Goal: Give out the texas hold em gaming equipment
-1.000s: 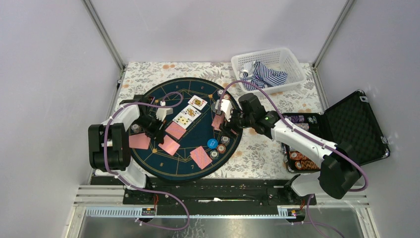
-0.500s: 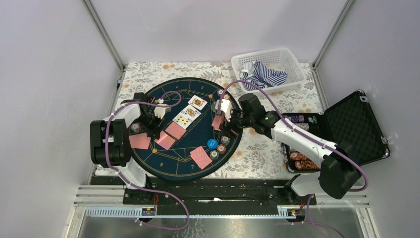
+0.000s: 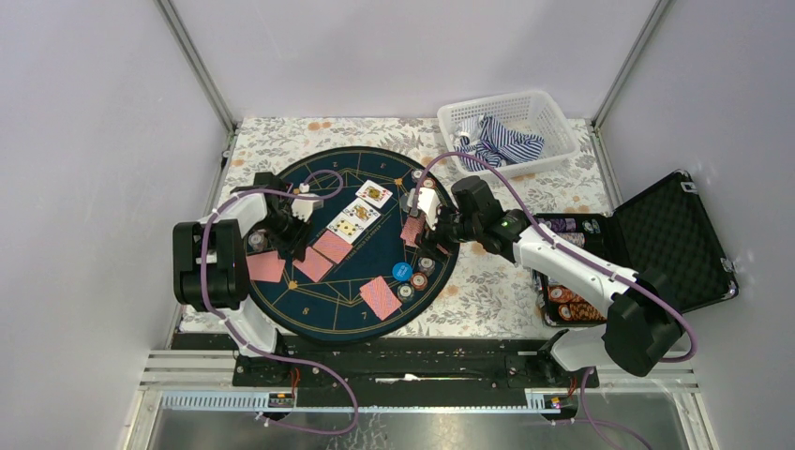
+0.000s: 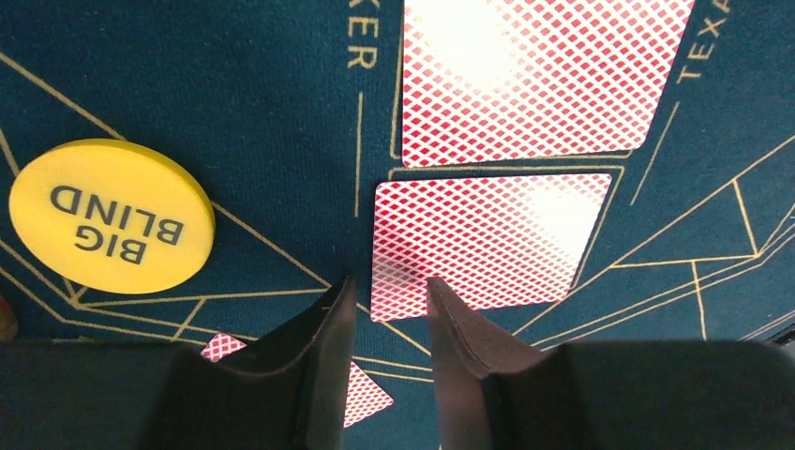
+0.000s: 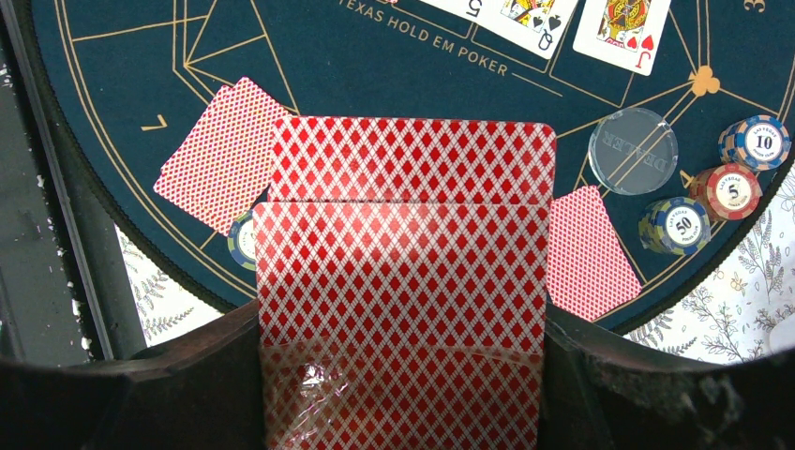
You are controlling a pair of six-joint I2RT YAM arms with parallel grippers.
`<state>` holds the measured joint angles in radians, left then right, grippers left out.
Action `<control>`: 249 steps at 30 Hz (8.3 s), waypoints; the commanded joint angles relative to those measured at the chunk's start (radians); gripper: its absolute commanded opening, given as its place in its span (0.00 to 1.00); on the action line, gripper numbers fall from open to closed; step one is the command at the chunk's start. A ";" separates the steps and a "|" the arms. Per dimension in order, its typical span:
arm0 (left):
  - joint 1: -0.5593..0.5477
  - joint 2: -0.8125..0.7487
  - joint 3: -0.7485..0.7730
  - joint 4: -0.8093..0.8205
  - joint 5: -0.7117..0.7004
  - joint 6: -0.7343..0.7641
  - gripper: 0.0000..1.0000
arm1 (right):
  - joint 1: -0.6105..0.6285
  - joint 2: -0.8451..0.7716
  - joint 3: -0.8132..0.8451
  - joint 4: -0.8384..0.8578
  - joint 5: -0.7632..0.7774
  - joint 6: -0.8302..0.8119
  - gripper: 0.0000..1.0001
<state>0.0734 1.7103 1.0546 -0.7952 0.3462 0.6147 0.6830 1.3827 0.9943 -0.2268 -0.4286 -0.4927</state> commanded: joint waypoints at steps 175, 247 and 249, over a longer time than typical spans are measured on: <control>-0.021 0.199 0.170 0.741 0.083 -1.151 0.12 | -0.123 -0.100 0.027 0.015 -0.014 0.083 1.00; 0.121 0.405 0.648 0.240 -0.063 -0.274 0.39 | -0.181 -0.110 0.016 -0.071 0.012 0.072 1.00; 0.121 0.412 0.653 0.240 -0.067 -0.276 0.32 | -0.183 -0.109 0.015 -0.072 0.011 0.072 1.00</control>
<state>0.1944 2.1105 1.6539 -0.5819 0.2802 0.3305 0.5064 1.2716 1.0100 -0.3164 -0.4099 -0.4290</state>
